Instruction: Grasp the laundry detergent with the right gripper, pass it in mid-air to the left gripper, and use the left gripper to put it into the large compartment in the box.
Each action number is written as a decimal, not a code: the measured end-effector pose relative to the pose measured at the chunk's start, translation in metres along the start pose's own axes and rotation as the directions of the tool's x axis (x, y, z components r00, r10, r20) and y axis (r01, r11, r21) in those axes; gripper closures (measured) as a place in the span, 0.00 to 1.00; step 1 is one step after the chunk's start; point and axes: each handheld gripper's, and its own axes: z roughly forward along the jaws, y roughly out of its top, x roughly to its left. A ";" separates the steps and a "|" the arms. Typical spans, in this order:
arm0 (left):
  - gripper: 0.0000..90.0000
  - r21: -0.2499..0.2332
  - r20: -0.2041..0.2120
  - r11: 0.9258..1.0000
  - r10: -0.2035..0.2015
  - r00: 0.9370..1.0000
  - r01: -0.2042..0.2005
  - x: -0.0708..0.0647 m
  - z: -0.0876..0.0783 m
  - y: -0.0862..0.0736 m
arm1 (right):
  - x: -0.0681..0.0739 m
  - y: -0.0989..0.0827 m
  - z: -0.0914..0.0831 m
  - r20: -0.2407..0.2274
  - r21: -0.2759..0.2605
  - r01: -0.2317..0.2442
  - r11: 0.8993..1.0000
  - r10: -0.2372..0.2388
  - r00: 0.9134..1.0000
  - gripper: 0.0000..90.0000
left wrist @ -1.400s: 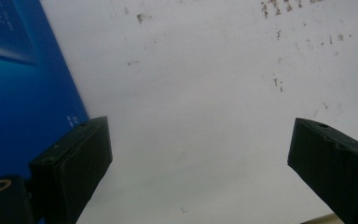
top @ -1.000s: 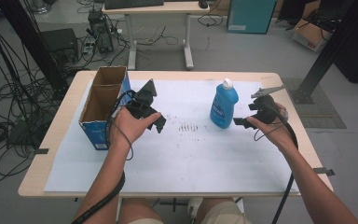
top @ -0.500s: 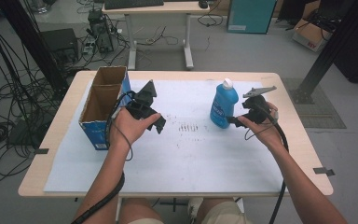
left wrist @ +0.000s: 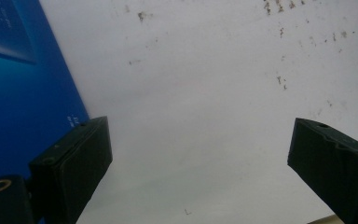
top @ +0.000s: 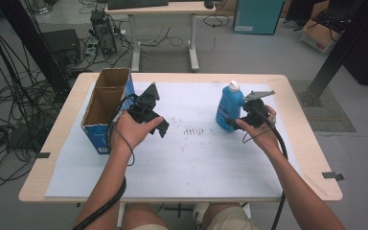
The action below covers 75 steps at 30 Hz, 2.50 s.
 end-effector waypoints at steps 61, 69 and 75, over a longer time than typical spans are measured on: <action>0.07 -0.006 0.001 1.000 0.006 1.000 -0.006 -0.002 0.000 0.003 | 0.006 -0.007 0.021 0.050 -0.085 0.000 0.996 0.004 0.999 0.02; 0.07 -0.009 0.002 1.000 0.009 1.000 -0.009 -0.003 -0.001 0.003 | 0.006 -0.007 0.020 0.051 -0.090 0.002 0.996 0.003 0.999 0.02; 0.07 -0.008 0.001 1.000 0.013 1.000 -0.013 -0.003 -0.001 0.003 | 0.006 -0.007 0.018 0.051 -0.095 0.001 0.996 0.004 0.999 0.02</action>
